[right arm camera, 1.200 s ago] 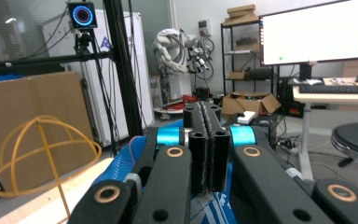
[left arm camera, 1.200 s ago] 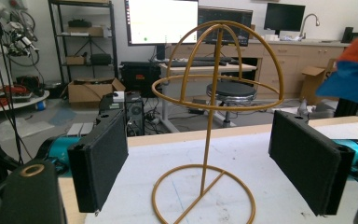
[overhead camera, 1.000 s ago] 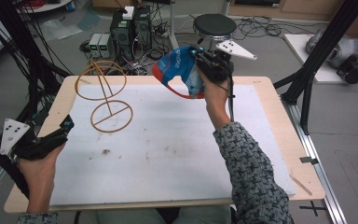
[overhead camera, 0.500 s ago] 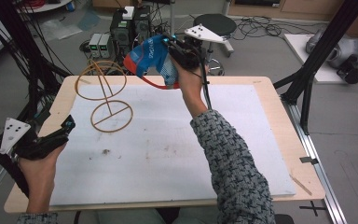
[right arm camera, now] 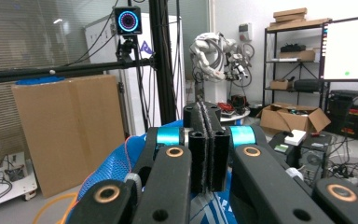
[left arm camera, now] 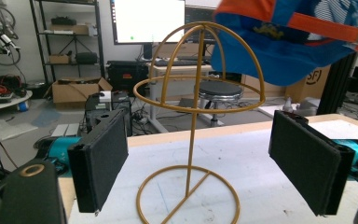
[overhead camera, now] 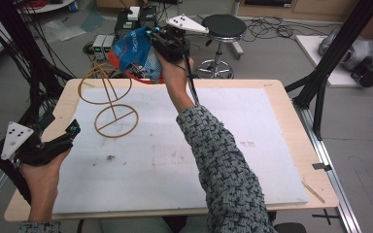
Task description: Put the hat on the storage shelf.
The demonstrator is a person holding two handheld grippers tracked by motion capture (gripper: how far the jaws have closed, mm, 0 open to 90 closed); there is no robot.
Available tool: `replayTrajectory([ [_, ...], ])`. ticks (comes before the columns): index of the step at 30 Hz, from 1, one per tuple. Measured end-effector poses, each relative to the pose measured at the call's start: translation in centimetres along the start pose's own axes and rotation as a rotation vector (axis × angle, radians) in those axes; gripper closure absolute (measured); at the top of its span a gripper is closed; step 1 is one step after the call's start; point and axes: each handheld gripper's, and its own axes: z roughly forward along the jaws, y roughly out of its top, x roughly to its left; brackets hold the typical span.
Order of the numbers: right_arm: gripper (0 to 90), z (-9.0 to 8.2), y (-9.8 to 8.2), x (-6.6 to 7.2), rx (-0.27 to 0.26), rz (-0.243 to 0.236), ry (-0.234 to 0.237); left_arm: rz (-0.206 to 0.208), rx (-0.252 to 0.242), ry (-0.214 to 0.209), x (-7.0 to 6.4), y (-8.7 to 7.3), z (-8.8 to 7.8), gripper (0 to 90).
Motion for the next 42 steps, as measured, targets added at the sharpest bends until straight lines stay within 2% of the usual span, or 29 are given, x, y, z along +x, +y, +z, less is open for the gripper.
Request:
replayTrajectory([
  [2,90.0,0.3,0.0,0.2,0.002,-0.002,0.001,-0.002,-0.003,-0.002,-0.1,0.0,0.0,19.8],
  [9,90.0,2.8,0.3,2.6,-0.010,0.005,0.019,-0.005,-0.002,-0.002,0.1,0.1,-0.1,19.8],
  [11,90.0,3.0,0.2,2.8,-0.009,-0.002,0.018,-0.006,-0.002,-0.001,0.1,0.1,-0.1,19.8],
  [12,90.0,3.6,-0.1,3.6,-0.006,-0.001,0.027,-0.009,-0.006,0.001,0.2,0.1,-0.2,19.8],
  [17,90.0,4.5,-0.7,4.6,0.009,0.004,0.049,-0.011,-0.006,-0.001,0.2,0.1,-0.2,19.8],
  [18,90.0,4.8,-1.0,5.0,0.011,0.019,0.070,-0.013,-0.006,-0.006,0.2,0.1,-0.2,19.8],
  [27,90.0,5.3,-1.5,6.6,0.046,0.003,0.140,-0.013,-0.007,0.000,0.2,0.1,-0.3,19.8],
  [34,90.0,5.8,-2.2,8.1,0.096,-0.013,0.208,-0.015,-0.009,0.000,0.3,0.2,-0.3,19.8],
  [42,90.0,6.0,-3.1,9.4,0.135,-0.030,0.247,-0.016,-0.012,0.004,0.3,0.2,-0.4,19.8],
])
